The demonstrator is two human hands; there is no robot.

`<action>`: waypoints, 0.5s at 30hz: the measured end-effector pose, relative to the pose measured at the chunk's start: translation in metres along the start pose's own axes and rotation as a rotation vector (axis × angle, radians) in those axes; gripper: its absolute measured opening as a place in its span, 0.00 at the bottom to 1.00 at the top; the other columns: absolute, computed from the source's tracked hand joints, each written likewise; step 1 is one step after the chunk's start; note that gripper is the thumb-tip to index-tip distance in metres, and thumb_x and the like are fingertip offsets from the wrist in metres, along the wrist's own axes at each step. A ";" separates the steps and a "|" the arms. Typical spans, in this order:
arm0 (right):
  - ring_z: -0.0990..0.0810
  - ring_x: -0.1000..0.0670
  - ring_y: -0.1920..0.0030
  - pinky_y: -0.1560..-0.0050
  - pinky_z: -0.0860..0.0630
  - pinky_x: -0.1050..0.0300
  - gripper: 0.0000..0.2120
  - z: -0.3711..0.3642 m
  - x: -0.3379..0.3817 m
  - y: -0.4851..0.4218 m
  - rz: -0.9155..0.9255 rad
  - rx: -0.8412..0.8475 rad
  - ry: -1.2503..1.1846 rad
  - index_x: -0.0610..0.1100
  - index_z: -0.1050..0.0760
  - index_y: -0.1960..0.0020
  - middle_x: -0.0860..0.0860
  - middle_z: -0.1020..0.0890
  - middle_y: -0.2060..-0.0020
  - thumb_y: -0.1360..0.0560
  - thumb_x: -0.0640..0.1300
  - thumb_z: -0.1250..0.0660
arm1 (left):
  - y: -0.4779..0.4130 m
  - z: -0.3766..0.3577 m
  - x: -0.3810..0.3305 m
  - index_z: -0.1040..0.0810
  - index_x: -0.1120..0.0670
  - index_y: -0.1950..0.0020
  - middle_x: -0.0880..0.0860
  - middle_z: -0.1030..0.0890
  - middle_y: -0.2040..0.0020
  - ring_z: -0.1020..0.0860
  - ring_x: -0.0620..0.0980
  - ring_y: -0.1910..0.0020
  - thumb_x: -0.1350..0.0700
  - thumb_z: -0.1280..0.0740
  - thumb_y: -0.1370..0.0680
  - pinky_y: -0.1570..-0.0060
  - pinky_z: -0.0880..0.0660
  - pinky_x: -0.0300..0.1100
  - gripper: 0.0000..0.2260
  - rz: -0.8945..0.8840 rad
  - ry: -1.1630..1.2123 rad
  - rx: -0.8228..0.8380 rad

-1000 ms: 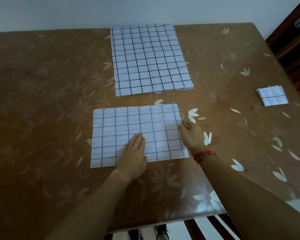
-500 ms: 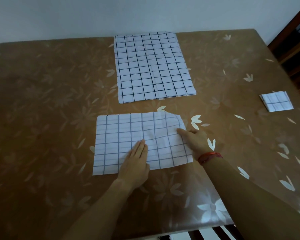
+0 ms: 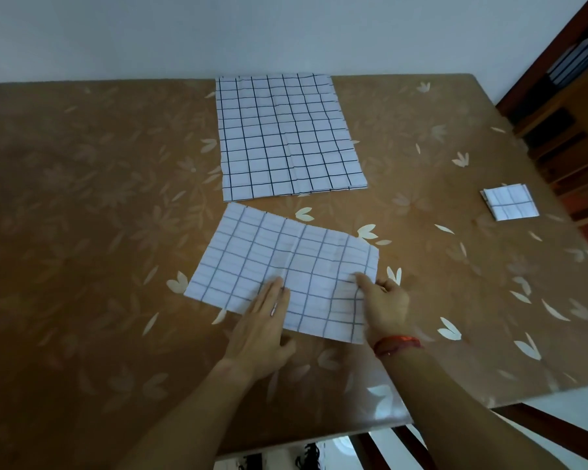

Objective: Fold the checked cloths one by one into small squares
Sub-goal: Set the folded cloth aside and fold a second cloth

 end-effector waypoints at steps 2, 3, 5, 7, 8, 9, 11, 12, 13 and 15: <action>0.16 0.45 0.59 0.52 0.19 0.43 0.10 -0.002 -0.013 0.009 -0.055 0.030 -0.057 0.49 0.22 0.69 0.50 0.17 0.66 0.42 0.54 0.25 | 0.005 -0.004 0.000 0.54 0.57 0.21 0.54 0.58 0.21 0.63 0.48 0.24 0.44 0.38 0.24 0.25 0.57 0.46 0.39 0.027 -0.015 0.014; 0.17 0.44 0.58 0.52 0.19 0.42 0.10 -0.006 -0.021 0.013 -0.092 0.063 -0.093 0.47 0.21 0.68 0.48 0.17 0.65 0.42 0.51 0.25 | 0.008 -0.006 0.000 0.53 0.57 0.22 0.54 0.57 0.21 0.62 0.49 0.24 0.43 0.38 0.24 0.24 0.55 0.47 0.39 0.043 -0.022 0.020; 0.18 0.43 0.59 0.55 0.18 0.44 0.11 -0.014 -0.033 0.029 -0.175 0.139 -0.139 0.42 0.21 0.63 0.45 0.18 0.63 0.41 0.47 0.25 | 0.016 -0.010 0.003 0.54 0.57 0.22 0.56 0.56 0.21 0.60 0.51 0.23 0.42 0.38 0.24 0.24 0.55 0.49 0.40 0.080 -0.043 0.028; 0.20 0.44 0.61 0.65 0.20 0.50 0.12 -0.025 -0.043 0.045 -0.236 0.241 -0.217 0.38 0.23 0.57 0.43 0.20 0.61 0.37 0.42 0.26 | 0.023 -0.011 0.008 0.56 0.58 0.22 0.56 0.57 0.21 0.59 0.52 0.23 0.46 0.38 0.23 0.25 0.58 0.47 0.38 0.122 -0.051 0.021; 0.20 0.44 0.61 0.67 0.22 0.53 0.12 -0.030 -0.046 0.054 -0.257 0.288 -0.252 0.37 0.24 0.55 0.43 0.21 0.61 0.35 0.40 0.27 | 0.027 -0.011 0.010 0.57 0.58 0.22 0.57 0.57 0.21 0.59 0.52 0.23 0.50 0.38 0.22 0.25 0.59 0.47 0.36 0.141 -0.054 0.006; 0.20 0.44 0.59 0.67 0.22 0.55 0.11 -0.033 -0.048 0.060 -0.256 0.323 -0.264 0.37 0.24 0.53 0.43 0.21 0.59 0.33 0.39 0.28 | 0.031 -0.009 0.012 0.56 0.58 0.22 0.57 0.56 0.21 0.59 0.53 0.23 0.55 0.39 0.22 0.26 0.58 0.46 0.35 0.158 -0.048 -0.017; 0.18 0.44 0.55 0.63 0.22 0.55 0.12 -0.035 -0.047 0.073 -0.223 0.390 -0.246 0.37 0.24 0.49 0.42 0.19 0.55 0.31 0.38 0.30 | 0.038 -0.006 0.016 0.54 0.59 0.22 0.58 0.54 0.21 0.57 0.54 0.23 0.63 0.41 0.23 0.26 0.56 0.45 0.32 0.188 -0.015 -0.061; 0.18 0.46 0.57 0.63 0.22 0.55 0.11 -0.037 -0.043 0.079 -0.191 0.442 -0.230 0.38 0.24 0.49 0.43 0.19 0.56 0.30 0.37 0.31 | 0.041 -0.007 0.018 0.53 0.59 0.22 0.58 0.53 0.21 0.56 0.54 0.23 0.66 0.42 0.24 0.26 0.55 0.45 0.32 0.191 -0.003 -0.060; 0.18 0.48 0.61 0.64 0.22 0.55 0.09 -0.041 -0.038 0.084 -0.139 0.517 -0.226 0.38 0.24 0.50 0.45 0.19 0.60 0.30 0.36 0.32 | 0.045 -0.009 0.019 0.52 0.59 0.22 0.58 0.52 0.21 0.55 0.54 0.23 0.67 0.42 0.24 0.26 0.52 0.44 0.33 0.188 0.000 -0.053; 0.19 0.47 0.64 0.64 0.24 0.53 0.07 -0.042 -0.032 0.090 -0.059 0.615 -0.216 0.42 0.24 0.59 0.46 0.21 0.65 0.35 0.33 0.34 | 0.050 -0.010 0.020 0.51 0.58 0.22 0.57 0.50 0.22 0.53 0.54 0.23 0.66 0.40 0.24 0.26 0.48 0.44 0.33 0.167 0.001 -0.049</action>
Point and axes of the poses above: each hand's wrist, its own y-axis away from the middle knuckle, its own z-axis out of the back of the hand, x = y × z, the point moved 10 cm from there along -y, towards the middle knuckle
